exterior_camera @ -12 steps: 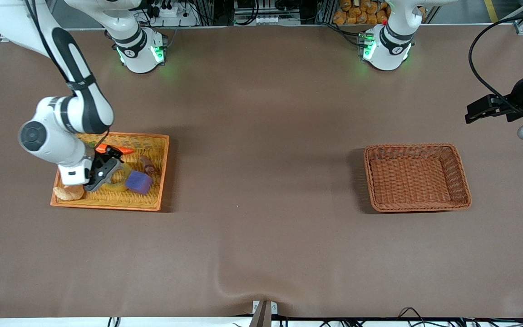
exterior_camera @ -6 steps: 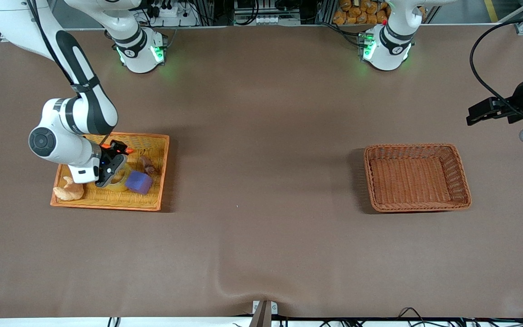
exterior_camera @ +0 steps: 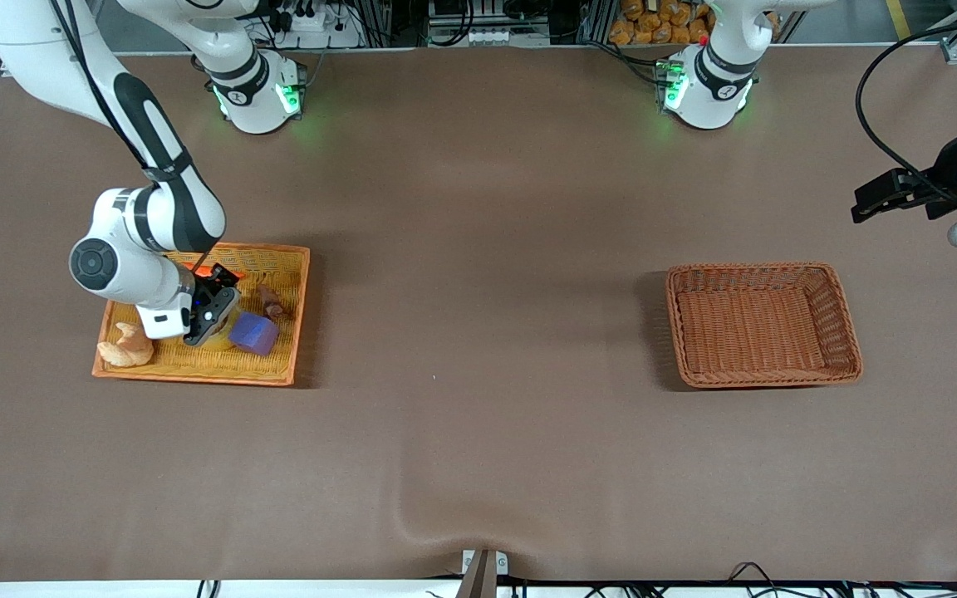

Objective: Transfer tape with both arms
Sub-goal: 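Reach the right gripper down onto the yellow tape roll and grasp it, then lift the tape and set it on the table while the left gripper approaches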

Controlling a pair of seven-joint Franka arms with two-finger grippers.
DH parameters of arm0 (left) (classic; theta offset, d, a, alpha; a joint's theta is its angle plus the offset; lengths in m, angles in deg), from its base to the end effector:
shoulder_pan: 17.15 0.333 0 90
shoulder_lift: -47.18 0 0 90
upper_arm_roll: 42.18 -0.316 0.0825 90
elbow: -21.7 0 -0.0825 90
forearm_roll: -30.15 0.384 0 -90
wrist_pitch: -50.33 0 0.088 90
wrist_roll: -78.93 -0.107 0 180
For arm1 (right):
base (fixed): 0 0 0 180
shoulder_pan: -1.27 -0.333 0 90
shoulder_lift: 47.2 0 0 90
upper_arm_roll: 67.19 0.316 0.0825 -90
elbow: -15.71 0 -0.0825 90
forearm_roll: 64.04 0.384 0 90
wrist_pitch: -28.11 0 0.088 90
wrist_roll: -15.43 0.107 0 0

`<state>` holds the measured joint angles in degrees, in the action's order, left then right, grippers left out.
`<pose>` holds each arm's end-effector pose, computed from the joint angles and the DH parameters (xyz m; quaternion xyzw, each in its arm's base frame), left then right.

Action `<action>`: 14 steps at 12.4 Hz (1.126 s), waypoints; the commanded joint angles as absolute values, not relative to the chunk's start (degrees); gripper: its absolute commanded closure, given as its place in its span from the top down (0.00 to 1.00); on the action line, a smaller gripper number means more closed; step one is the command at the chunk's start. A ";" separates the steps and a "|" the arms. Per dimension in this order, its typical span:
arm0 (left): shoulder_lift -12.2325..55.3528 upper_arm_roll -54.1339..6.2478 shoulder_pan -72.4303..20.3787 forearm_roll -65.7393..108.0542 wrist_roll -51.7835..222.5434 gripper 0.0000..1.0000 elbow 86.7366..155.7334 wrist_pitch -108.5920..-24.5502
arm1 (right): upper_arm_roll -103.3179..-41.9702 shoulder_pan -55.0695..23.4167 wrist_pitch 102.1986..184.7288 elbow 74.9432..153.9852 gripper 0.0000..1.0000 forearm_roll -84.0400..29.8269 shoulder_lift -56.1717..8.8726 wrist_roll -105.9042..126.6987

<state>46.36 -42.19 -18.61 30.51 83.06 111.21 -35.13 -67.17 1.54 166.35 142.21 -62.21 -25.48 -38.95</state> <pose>0.5499 -0.0132 0.6140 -0.9988 -0.0235 0.0423 0.0052 0.5341 -0.0021 0.1924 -0.8928 -0.4418 0.0729 0.0485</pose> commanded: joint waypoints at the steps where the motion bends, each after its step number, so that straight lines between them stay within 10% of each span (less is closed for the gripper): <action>1: 48.15 -41.48 -17.94 30.41 83.15 1.00 113.19 -36.07 | -67.02 1.54 166.27 142.18 0.08 -61.05 -25.84 -39.85; 9: 47.36 -41.57 -18.03 30.59 81.92 1.00 112.75 -35.72 | -66.67 -2.49 148.37 134.03 0.00 -60.88 -38.14 -38.27; 14: 47.18 -41.57 -17.85 30.59 81.83 1.00 112.75 -35.89 | -66.76 -19.09 136.57 111.46 0.00 -60.70 -29.57 -7.05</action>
